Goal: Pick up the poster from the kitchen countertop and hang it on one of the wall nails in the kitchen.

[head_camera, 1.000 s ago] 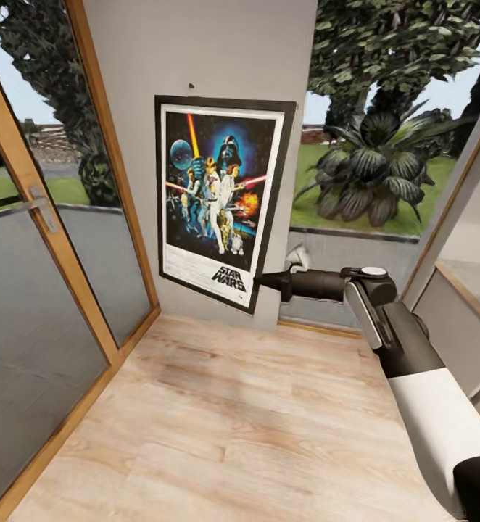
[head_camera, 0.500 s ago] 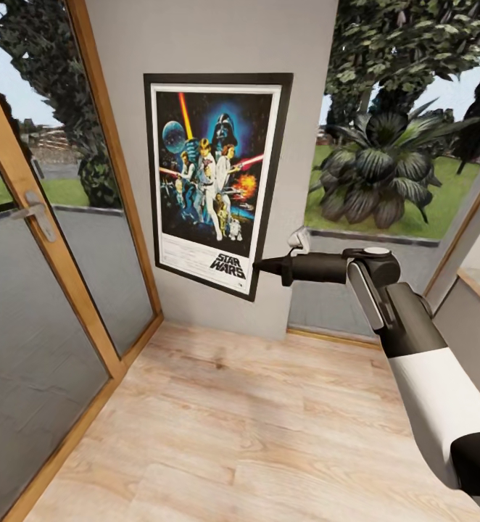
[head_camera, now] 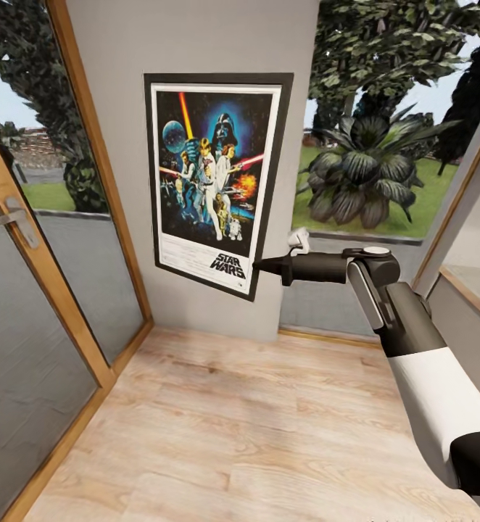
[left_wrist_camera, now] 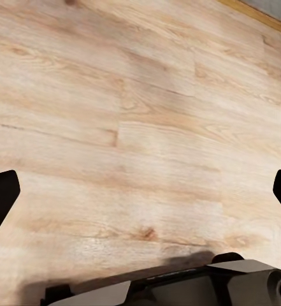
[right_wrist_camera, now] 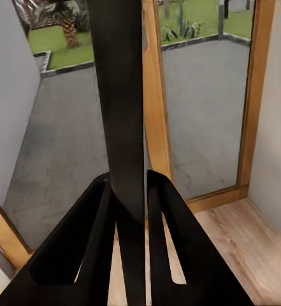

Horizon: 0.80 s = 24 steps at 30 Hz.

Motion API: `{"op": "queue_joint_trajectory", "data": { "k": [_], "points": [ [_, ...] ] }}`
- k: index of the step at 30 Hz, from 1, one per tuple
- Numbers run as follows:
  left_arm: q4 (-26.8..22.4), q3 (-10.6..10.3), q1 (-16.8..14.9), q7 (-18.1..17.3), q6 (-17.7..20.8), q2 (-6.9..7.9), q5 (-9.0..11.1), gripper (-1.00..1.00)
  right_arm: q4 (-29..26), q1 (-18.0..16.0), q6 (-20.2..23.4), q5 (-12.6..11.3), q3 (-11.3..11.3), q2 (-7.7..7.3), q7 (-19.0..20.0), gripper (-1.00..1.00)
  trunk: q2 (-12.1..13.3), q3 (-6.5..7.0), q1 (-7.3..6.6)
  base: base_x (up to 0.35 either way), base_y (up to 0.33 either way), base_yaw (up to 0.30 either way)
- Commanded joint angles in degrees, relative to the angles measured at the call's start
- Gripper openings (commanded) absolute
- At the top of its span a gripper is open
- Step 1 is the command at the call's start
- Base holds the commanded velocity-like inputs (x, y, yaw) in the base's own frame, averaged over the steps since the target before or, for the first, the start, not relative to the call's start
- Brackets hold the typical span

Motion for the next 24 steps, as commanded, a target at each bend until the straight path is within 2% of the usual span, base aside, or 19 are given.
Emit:
{"op": "queue_joint_trajectory", "data": {
  "k": [1, 4, 7, 11, 15, 18, 24],
  "points": [
    [-0.04, 0.07, 0.0, -0.19, -0.16, 0.0, 0.0, 1.0, 0.03, -0.07, 0.35, -0.35, 0.09, -0.02, -0.08, -1.0, -0.11, -0.07, 0.04, 0.0, 0.0, -0.161],
    [0.03, 0.07, 0.0, -0.22, -0.16, 0.2, -0.01, 1.0, 0.52, -0.14, 0.35, -0.37, 0.13, 0.07, -0.05, -1.0, -0.11, 0.0, 0.04, 0.0, 0.055, -0.105],
    [0.2, 0.07, 0.0, -0.33, -0.16, 0.8, 0.01, 1.0, 4.59, -3.15, 0.32, -0.42, 0.26, 0.2, 1.32, -1.0, -0.11, 0.02, 0.04, 0.0, 0.235, -0.023],
    [0.23, 0.07, 0.0, -0.35, -0.24, 0.89, 0.0, 1.0, 5.89, -3.85, 0.28, -0.43, 0.27, 0.22, 2.22, -1.0, -0.11, 0.03, 0.04, 0.0, 0.214, -0.007],
    [0.24, 0.07, 0.0, -0.36, -0.33, 0.92, -0.01, 1.0, 8.9, -4.92, 0.08, -0.48, 0.67, 0.28, 3.01, -1.0, -0.11, 0.03, 0.04, 0.0, 0.046, -0.001],
    [0.24, 0.07, 0.0, -0.36, -0.34, 0.93, -0.05, 1.0, 9.78, -5.39, -0.75, -0.44, 2.22, 0.24, 6.81, -1.0, -0.11, 0.03, 0.04, 0.0, 0.008, 0.0],
    [0.24, 0.07, 0.0, -0.36, -0.34, 0.93, -0.04, 1.0, 9.81, -5.42, -2.1, -0.44, 2.36, 0.23, 9.87, -1.0, -0.11, 0.03, 0.04, 0.0, 0.001, 0.0]
  ]
}}
